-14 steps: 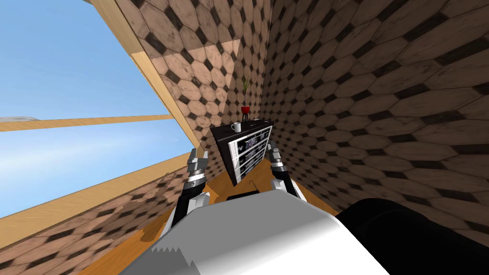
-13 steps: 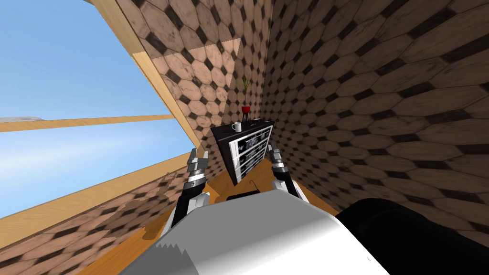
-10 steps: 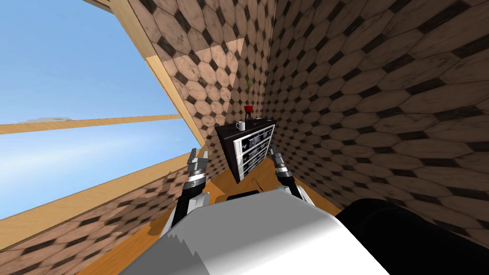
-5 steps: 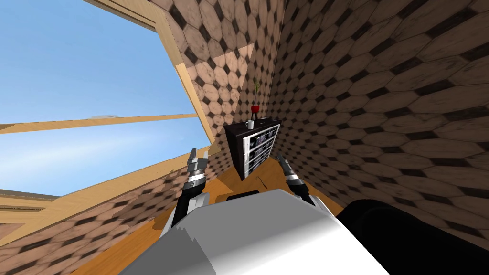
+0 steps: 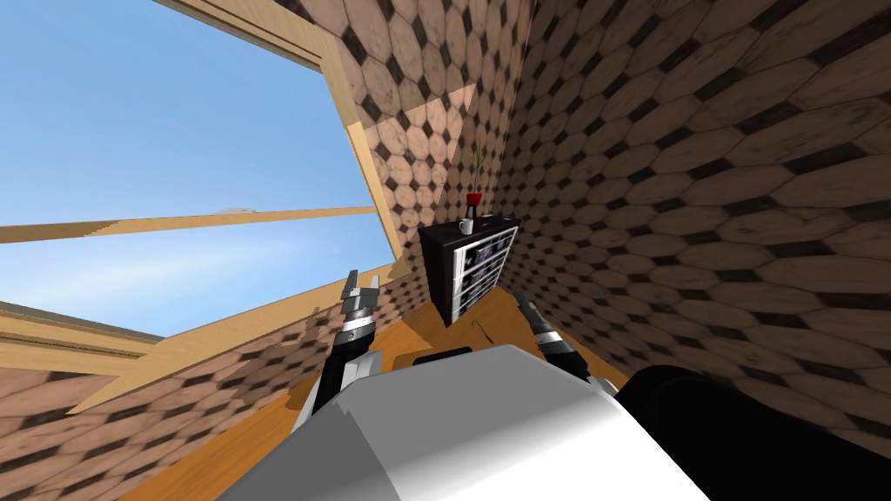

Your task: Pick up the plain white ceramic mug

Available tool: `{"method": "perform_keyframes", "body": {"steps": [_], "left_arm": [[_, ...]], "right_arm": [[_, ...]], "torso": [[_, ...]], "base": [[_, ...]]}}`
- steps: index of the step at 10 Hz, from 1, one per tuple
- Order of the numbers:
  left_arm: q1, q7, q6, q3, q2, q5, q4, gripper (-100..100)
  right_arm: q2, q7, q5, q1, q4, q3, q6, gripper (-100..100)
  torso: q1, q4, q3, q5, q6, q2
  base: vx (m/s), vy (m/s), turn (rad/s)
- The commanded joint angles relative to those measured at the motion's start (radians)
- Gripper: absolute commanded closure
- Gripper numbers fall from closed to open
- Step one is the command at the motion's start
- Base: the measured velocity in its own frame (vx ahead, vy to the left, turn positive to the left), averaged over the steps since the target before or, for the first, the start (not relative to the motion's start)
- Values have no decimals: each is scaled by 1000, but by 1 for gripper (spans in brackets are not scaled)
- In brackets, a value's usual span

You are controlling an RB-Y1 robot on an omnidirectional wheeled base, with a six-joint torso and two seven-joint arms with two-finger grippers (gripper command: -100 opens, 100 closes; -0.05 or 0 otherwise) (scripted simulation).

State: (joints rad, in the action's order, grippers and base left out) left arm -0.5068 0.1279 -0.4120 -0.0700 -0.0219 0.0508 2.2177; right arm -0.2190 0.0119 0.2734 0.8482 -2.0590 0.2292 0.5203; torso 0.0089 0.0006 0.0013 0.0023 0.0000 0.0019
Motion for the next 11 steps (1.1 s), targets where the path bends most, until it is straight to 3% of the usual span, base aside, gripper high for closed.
{"method": "perform_keyframes", "body": {"steps": [1, 2, 3, 4, 5, 6, 7, 8, 9, 10, 11], "left_arm": [[0, 0, 0, 0, 0, 0, 0, 0], [0, 0, 0, 0, 0, 0, 0, 0], [0, 0, 0, 0, 0, 0, 0, 0], [0, 0, 0, 0, 0, 0, 0, 0], [0, 0, 0, 0, 0, 0, 0, 0], [0, 0, 0, 0, 0, 0, 0, 0], [0, 0, 0, 0, 0, 0, 0, 0], [0, 0, 0, 0, 0, 0, 0, 0], [0, 0, 0, 0, 0, 0, 0, 0], [0, 0, 0, 0, 0, 0, 0, 0], [0, 0, 0, 0, 0, 0, 0, 0]], "right_arm": [[-24, -23, 34, 50, 28, 45, 10, -100], [-24, -23, 34, 56, 28, 45, 10, -100], [-46, -45, 65, 96, 54, 87, 18, -100], [-46, -45, 65, 106, 54, 87, 18, -100], [-68, -67, 97, 146, 81, 128, 24, -100], [-68, -67, 97, 157, 81, 130, 24, -100], [-91, -89, 129, 190, 109, 172, 29, -100], [-91, -89, 129, 209, 109, 173, 29, -100], [-114, -111, 162, 245, 137, 216, 33, -100], [-114, -111, 162, 261, 137, 217, 33, -100], [-138, -133, 195, 293, 165, 260, 36, -100]], "torso": [[0, 0, 0, 0, 0, 0], [2, 0, 0, 0, 0, 0], [1, 0, 0, 0, 0, 0], [1, 0, 0, 0, 0, 1], [-1, 0, 1, 0, 0, 2], [0, 0, 1, 0, 0, 1], [-1, 0, 0, 0, 0, 1], [1, 0, 1, 0, 0, 1], [1, 0, 0, 0, 0, 0], [2, 0, 0, 0, 0, -1], [-1, 0, -1, 0, 0, -1]], "base": [[-2, 177, 98], [-12, 150, 40], [-27, 160, 103], [-39, 125, 41], [-29, 143, 102], [-12, 131, 58], [-25, 177, 142], [-9, 154, 42], [12, 180, 115], [19, 138, 52], [27, 158, 148]]}}
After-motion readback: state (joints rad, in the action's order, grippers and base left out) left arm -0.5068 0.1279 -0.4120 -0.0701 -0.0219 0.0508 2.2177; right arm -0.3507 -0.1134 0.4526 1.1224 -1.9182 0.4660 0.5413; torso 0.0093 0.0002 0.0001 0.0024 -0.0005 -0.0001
